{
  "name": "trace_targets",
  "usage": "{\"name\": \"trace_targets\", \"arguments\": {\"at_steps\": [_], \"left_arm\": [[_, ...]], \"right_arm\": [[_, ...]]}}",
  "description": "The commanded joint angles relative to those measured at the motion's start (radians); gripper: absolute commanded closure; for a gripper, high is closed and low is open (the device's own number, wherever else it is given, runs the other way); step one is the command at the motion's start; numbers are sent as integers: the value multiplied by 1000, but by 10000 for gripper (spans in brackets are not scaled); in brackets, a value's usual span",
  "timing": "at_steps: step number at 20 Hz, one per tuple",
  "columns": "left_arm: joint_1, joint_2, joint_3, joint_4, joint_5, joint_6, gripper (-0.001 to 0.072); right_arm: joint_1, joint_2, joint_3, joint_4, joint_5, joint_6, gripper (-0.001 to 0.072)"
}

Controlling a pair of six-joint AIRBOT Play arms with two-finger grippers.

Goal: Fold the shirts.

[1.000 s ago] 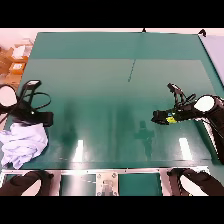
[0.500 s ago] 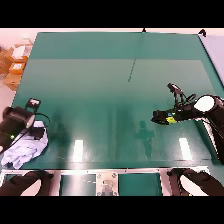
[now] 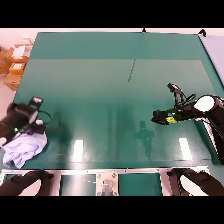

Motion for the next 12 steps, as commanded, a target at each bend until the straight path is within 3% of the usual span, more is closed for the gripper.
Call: {"name": "trace_targets", "arguments": {"at_steps": [1,4,6,8,12], "left_arm": [[-1,-3,254,-281,-89,90,685],[-29,-3,530,-745,-46,171,685],[-109,-3,634,-978,56,239,685],[-214,-7,650,-1051,180,241,685],[-415,-144,645,-1050,253,247,684]], "right_arm": [[0,1,0,0,0,0,697],[0,1,0,0,0,0,698],[0,1,0,0,0,0,698],[0,1,0,0,0,0,698],[0,1,0,0,0,0,698]]}}
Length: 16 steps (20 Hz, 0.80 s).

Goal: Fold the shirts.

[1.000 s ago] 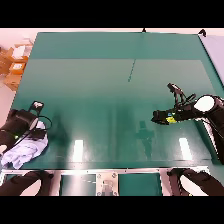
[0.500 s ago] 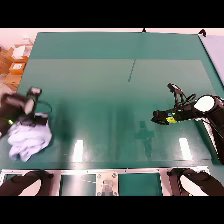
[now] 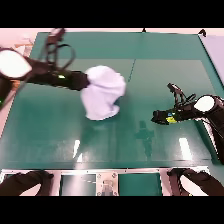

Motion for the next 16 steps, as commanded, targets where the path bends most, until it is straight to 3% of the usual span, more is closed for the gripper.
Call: {"name": "trace_targets", "arguments": {"at_steps": [1,2,4,6,9,10,11,12,14,15,16], "left_arm": [[-167,-126,27,-95,116,22,683],[-202,-179,27,-96,139,23,637],[-222,-255,30,-96,137,18,68],[-175,-267,32,-94,77,18,27],[-13,-237,76,-93,-168,18,28],[42,-221,74,-86,-271,18,28],[82,-209,60,-68,-365,18,28],[104,-192,23,-52,-416,18,28],[100,-130,-130,-66,-388,16,28],[81,-97,-232,-93,-336,10,28],[54,-75,-324,-125,-283,10,28]], "right_arm": [[0,1,-1,0,0,0,698],[0,1,-1,0,0,0,698],[0,1,-1,0,0,0,698],[0,1,-1,1,16,0,698],[-11,1,19,0,50,0,697],[-28,-2,34,0,41,0,616],[-50,-9,49,0,23,0,477],[-77,-25,68,1,-8,0,420],[-140,-82,106,2,-45,0,400],[-168,-129,129,2,-46,0,305],[-187,-178,153,10,-45,-1,270]]}}
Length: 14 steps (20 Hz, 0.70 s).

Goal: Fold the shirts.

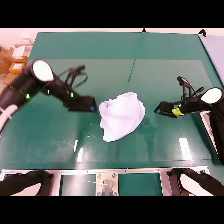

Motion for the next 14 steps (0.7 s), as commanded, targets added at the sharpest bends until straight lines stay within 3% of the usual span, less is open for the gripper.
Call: {"name": "trace_targets", "arguments": {"at_steps": [1,4,7,10,11,12,13,14], "left_arm": [[-41,72,-267,-74,71,-5,28],[-179,61,-465,-179,301,-5,28],[-272,13,-524,-291,526,-3,28],[-312,-62,-524,-405,640,35,32],[-312,-80,-524,-467,638,84,148],[-312,-82,-524,-490,636,120,312],[-312,-80,-521,-489,635,128,473],[-312,-80,-517,-486,637,128,579]], "right_arm": [[-74,-142,76,29,-28,-21,270],[-76,-308,135,169,-43,-118,272],[-76,-441,178,341,-61,-211,272],[-43,-551,221,439,-60,-256,271],[-24,-580,237,449,-60,-259,271],[0,-607,254,449,-60,-259,271],[24,-628,269,449,-56,-259,273],[43,-643,279,449,-50,-259,280]]}}
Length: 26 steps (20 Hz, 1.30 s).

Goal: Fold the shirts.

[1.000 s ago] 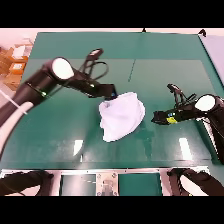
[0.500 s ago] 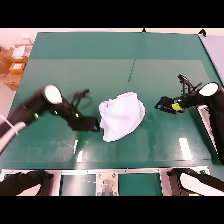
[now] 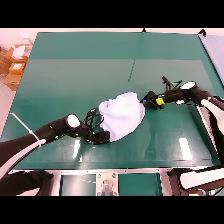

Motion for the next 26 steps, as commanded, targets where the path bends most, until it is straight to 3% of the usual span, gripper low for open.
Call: {"name": "trace_targets", "arguments": {"at_steps": [1,3,4,8,13,17,21,26], "left_arm": [[-13,-19,-2,-69,60,62,681],[2,-19,5,-60,48,78,684],[20,-18,15,-32,23,78,684],[161,90,98,104,-68,47,685],[357,349,393,207,-175,-6,686],[375,426,752,220,-235,-1,685],[375,428,1049,312,-318,-11,685],[375,412,1065,570,-445,-88,685]], "right_arm": [[64,-85,48,35,8,-23,332],[77,-89,62,34,14,-40,649],[71,-89,80,33,34,-50,697],[-16,-31,217,37,156,-37,699],[-111,238,446,40,220,-23,699],[-116,481,636,37,216,-53,699],[-116,642,753,-70,187,-53,699],[-116,662,676,-79,217,-49,698]]}}
